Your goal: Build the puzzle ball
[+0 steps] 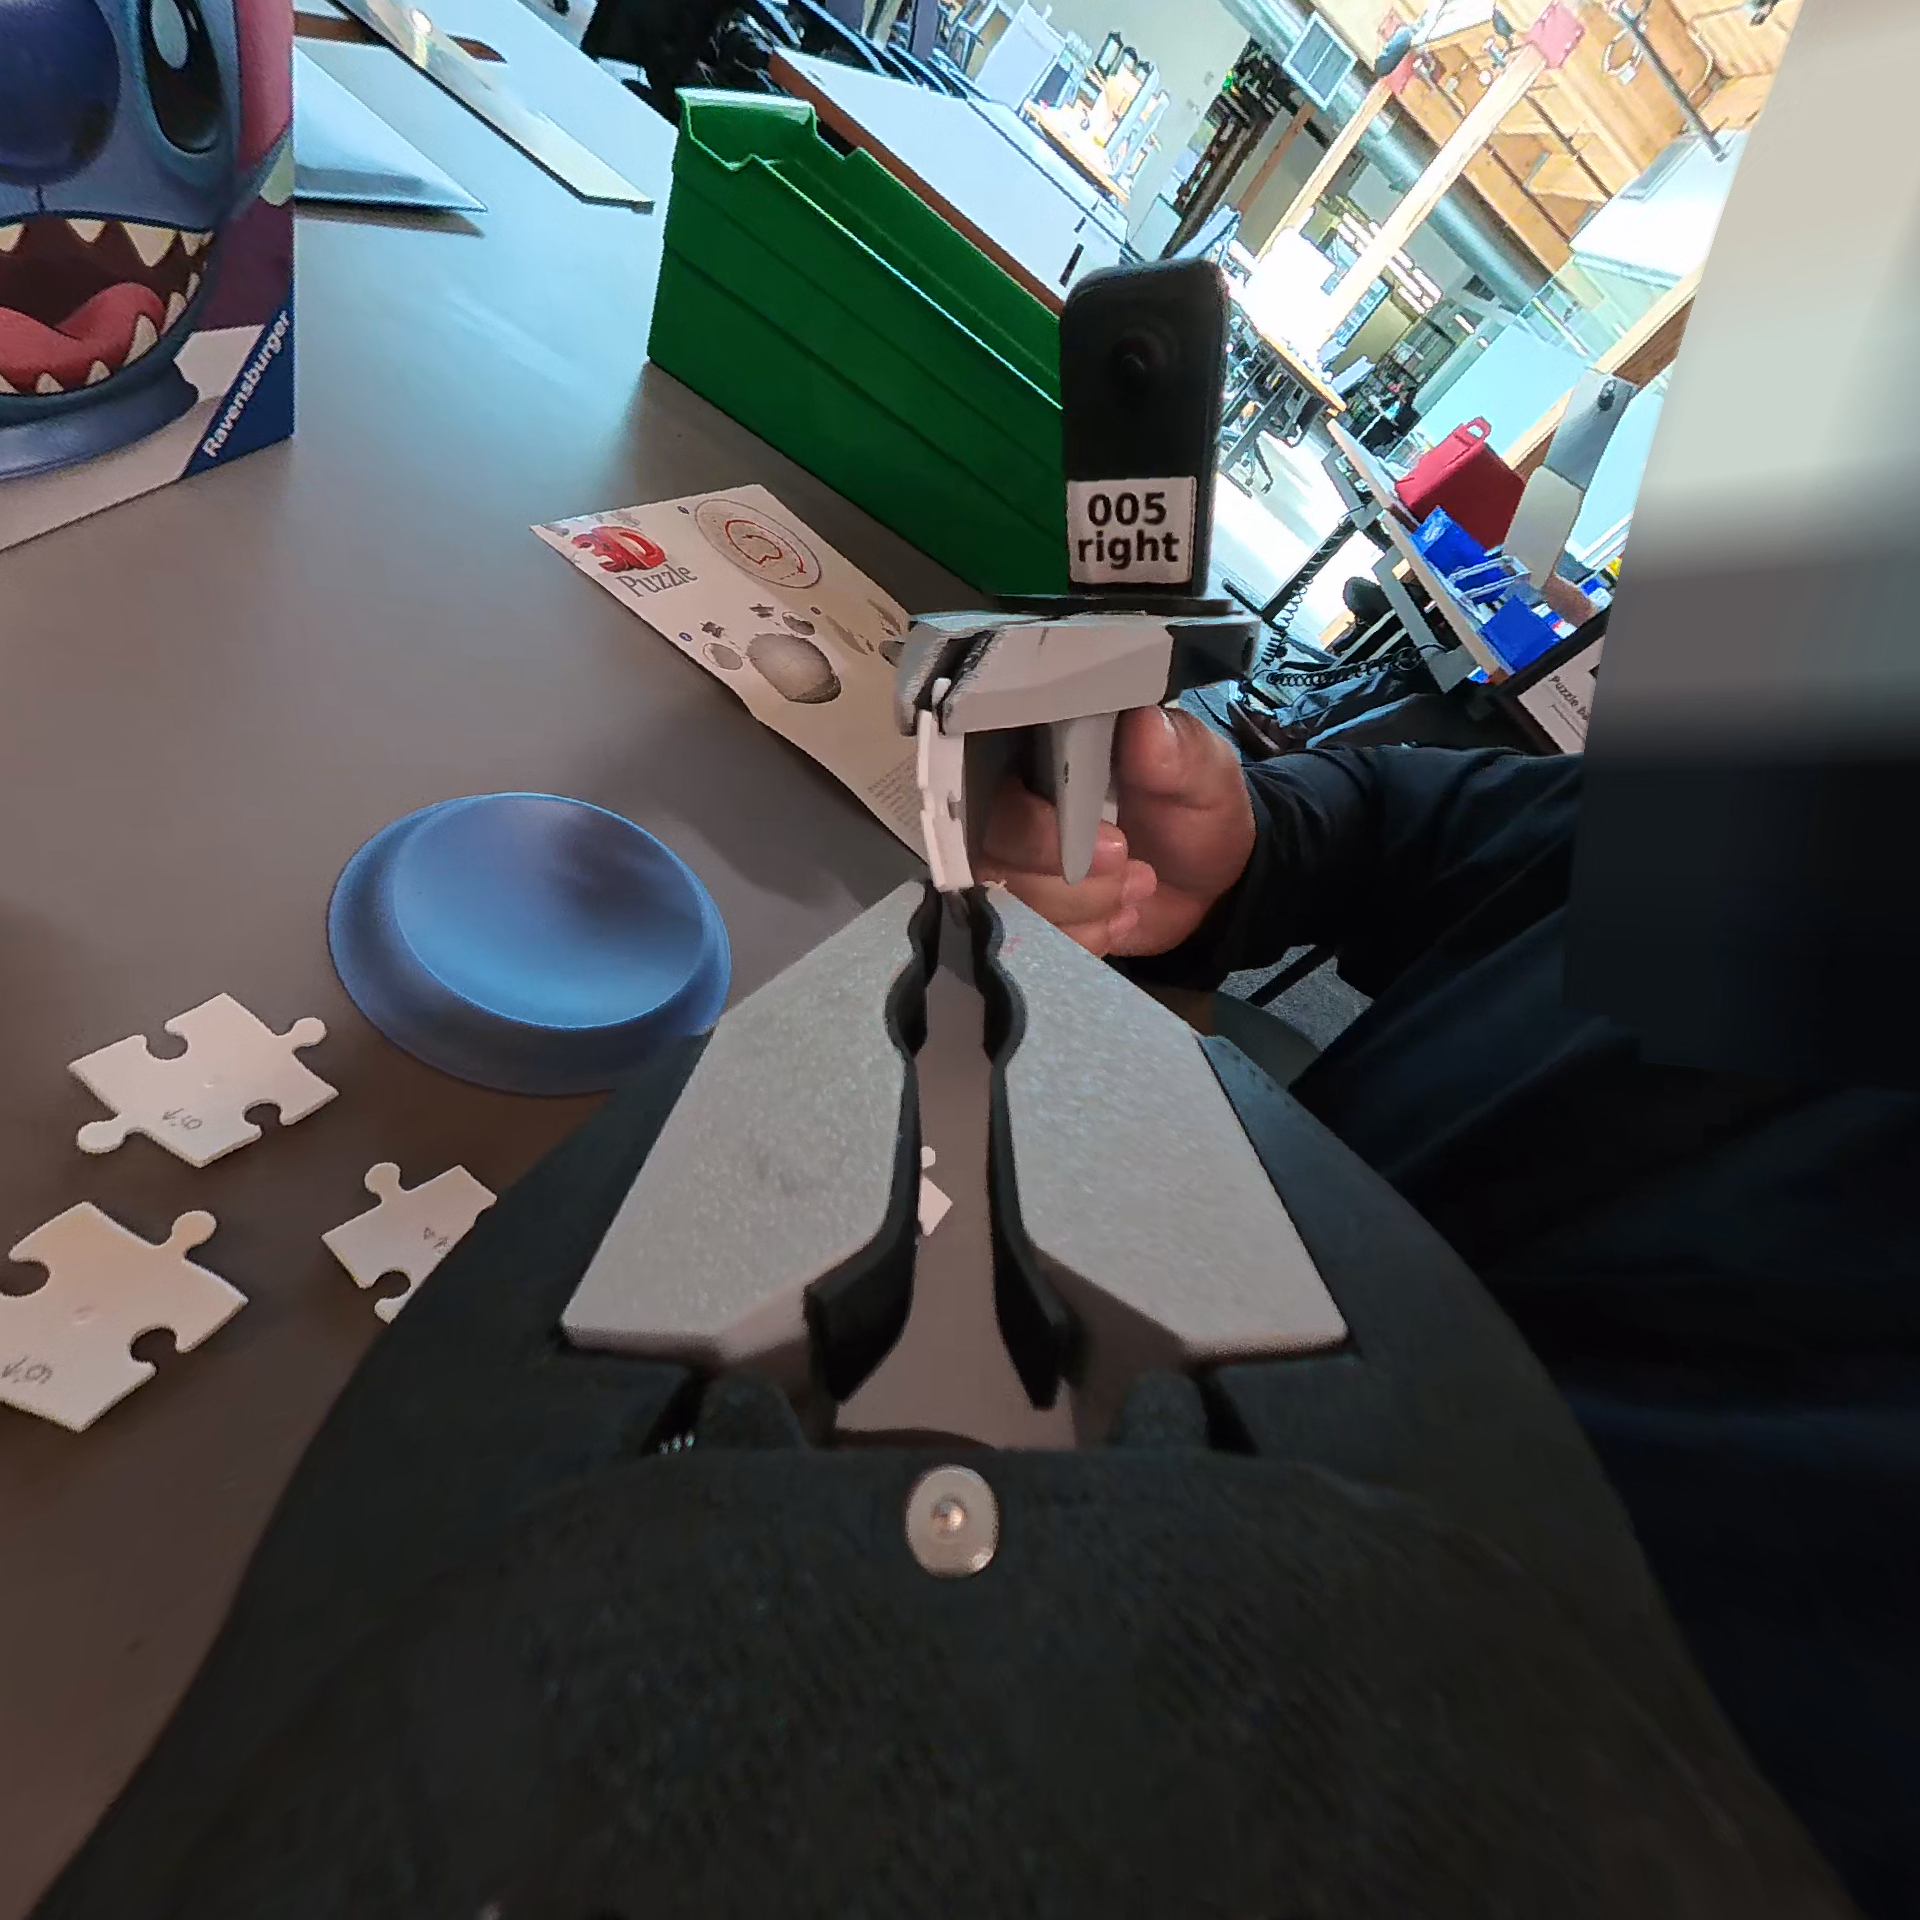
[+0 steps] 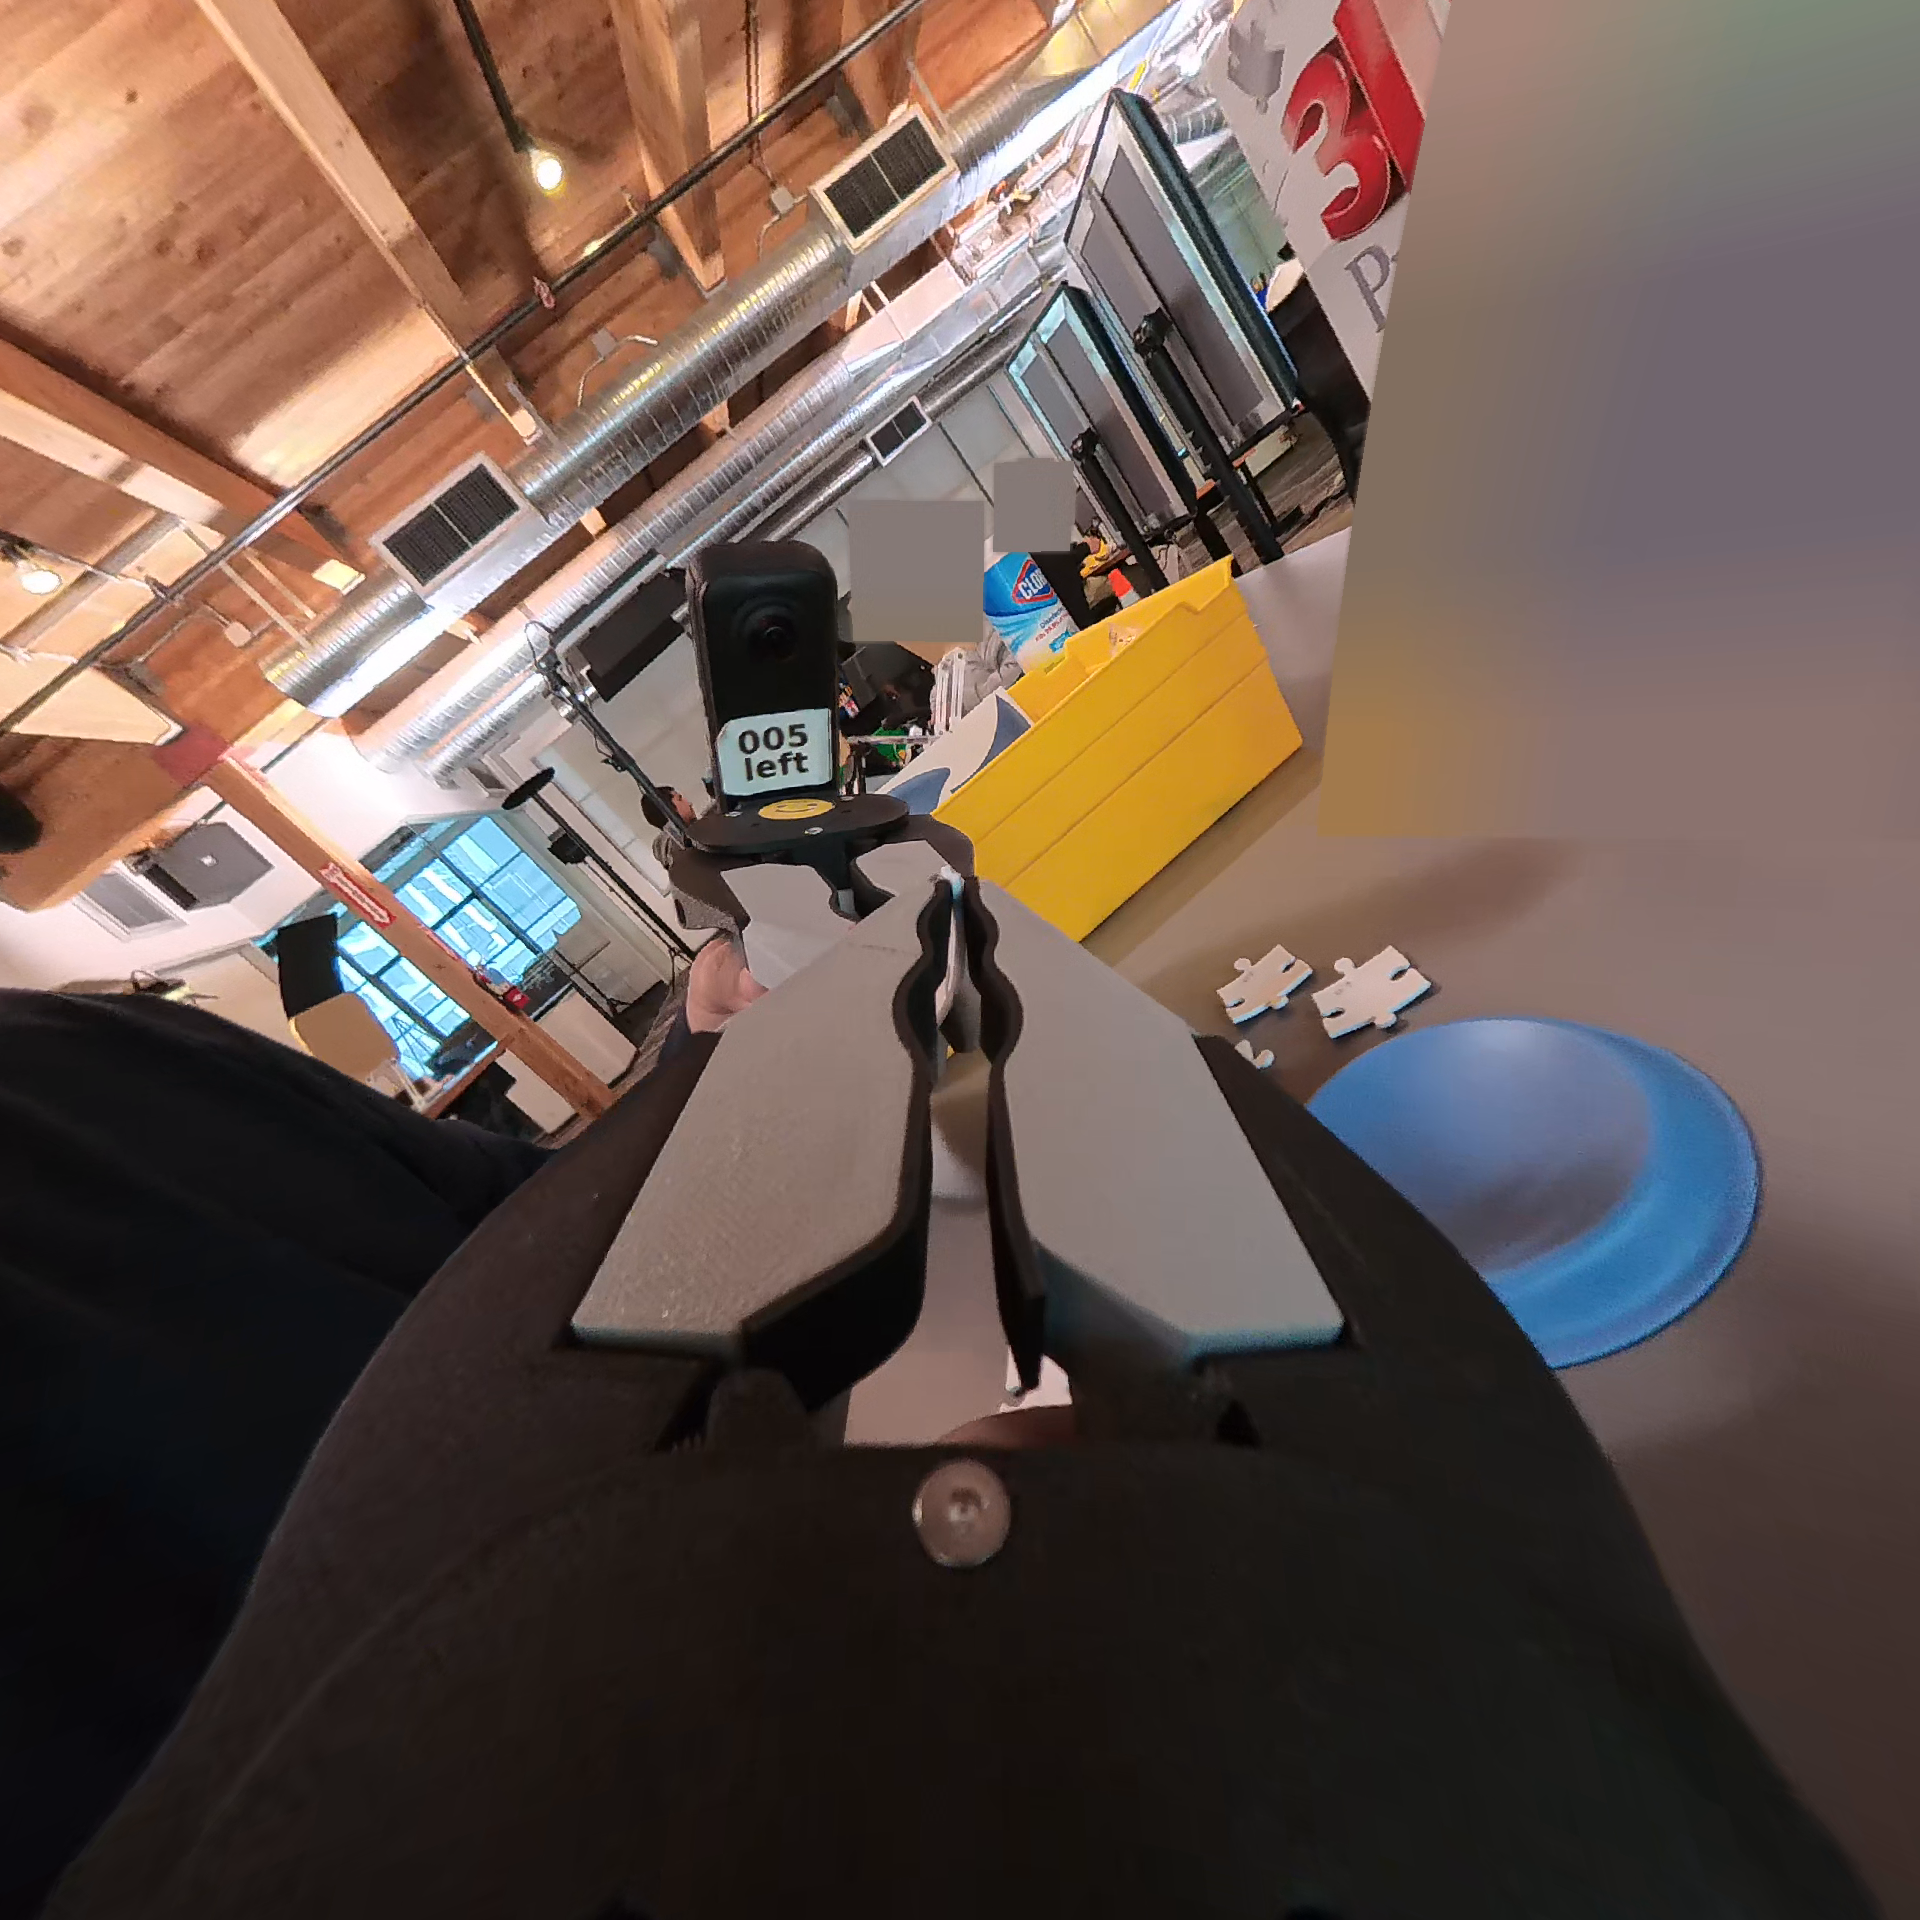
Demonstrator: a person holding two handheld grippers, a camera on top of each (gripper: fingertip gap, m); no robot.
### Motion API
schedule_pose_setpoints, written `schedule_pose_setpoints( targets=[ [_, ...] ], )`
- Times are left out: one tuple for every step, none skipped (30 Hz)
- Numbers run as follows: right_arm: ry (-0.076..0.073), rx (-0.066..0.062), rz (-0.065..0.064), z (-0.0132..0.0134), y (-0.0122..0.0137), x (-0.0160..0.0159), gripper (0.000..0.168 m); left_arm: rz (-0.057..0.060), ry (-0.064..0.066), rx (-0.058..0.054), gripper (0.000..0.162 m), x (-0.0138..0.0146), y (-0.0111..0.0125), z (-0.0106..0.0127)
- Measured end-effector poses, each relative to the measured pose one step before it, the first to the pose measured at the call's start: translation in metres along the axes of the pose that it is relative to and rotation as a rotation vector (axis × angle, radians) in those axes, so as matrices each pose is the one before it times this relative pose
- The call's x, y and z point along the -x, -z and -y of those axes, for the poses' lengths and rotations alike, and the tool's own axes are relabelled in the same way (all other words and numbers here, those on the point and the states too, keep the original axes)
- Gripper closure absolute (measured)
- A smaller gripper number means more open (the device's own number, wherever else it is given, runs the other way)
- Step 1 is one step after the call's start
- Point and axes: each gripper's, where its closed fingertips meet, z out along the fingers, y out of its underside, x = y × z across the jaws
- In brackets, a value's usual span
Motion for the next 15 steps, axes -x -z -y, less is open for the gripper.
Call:
schedule_pose_setpoints(
  targets=[
    [-0.0085,-0.0026,-0.0012,-0.00038,0.00059,0.00009,0.168,-0.0065,-0.0029,0.0015,0.16,-0.00102,-0.00052,-0.00047],
    [-0.0119,-0.0028,0.0018,-0.00036,0.00066,0.00064,0.168,-0.0141,-0.0086,0.0011,0.159,-0.00214,-0.00031,-0.00042],
    [-0.014,-0.0034,0.0054,-0.00025,0.00086,0.00101,0.168,-0.0155,-0.0098,-0.0006,0.159,-0.00229,-0.00011,-0.00017],
    [-0.0092,-0.002,0.0021,-0.00038,0.00083,0.00073,0.168,-0.0099,-0.0075,0.0009,0.159,-0.00113,-0.00027,-0.00021],
    [-0.0003,0.0004,-0.003,-0.00074,0.00069,0.0004,0.168,-0.0075,-0.0049,0.0032,0.159,-0.00057,-0.00029,-0.00071],
    [0.0045,0.0014,-0.0044,-0.00074,0.00062,0.00045,0.168,-0.0086,-0.0028,0.0051,0.159,-0.00063,-0.00034,-0.00101],
    [0.0048,0.0003,-0.0037,-0.00062,0.00075,0.00077,0.168,-0.0089,-0.0033,0.0037,0.159,-0.0006,-0.00022,-0.00086],
    [0.0039,-0.0014,-0.0011,-0.00042,0.00091,0.00133,0.168,-0.0099,-0.0038,0.0019,0.159,-0.00076,-0.00032,-0.00076],
    [0.0046,-0.002,0.0,-0.00043,0.0011,0.00144,0.168,-0.0134,-0.0032,0.0002,0.159,-0.00134,-0.00041,-0.00045],
    [0.0062,-0.0013,-0.001,-0.00047,0.00121,0.00133,0.168,-0.0153,-0.0025,-0.0003,0.159,-0.0019,-0.00042,-0.00041],
    [0.008,-0.0005,-0.0025,-0.00073,0.00106,0.00114,0.168,-0.0126,-0.0044,0.0009,0.159,-0.00151,-0.00052,-0.00061],
    [0.0082,-0.0002,-0.0032,-0.00098,0.00114,0.00084,0.168,-0.0056,-0.0091,0.004,0.159,-0.00077,-0.00056,-0.0011],
    [0.0077,-0.0001,-0.0045,-0.00131,0.00099,0.00072,0.168,0.0008,-0.016,0.0084,0.159,-0.00006,-0.00062,-0.00164],
    [0.0075,0.0,-0.0066,-0.00128,0.00058,0.00031,0.168,0.008,-0.0219,0.0116,0.159,0.00085,-0.00065,-0.00192],
    [0.0076,0.004,-0.0043,-0.0012,-0.00007,0.00043,0.168,0.0112,-0.0247,0.0117,0.16,0.00128,-0.00057,-0.0021]
  ],
)
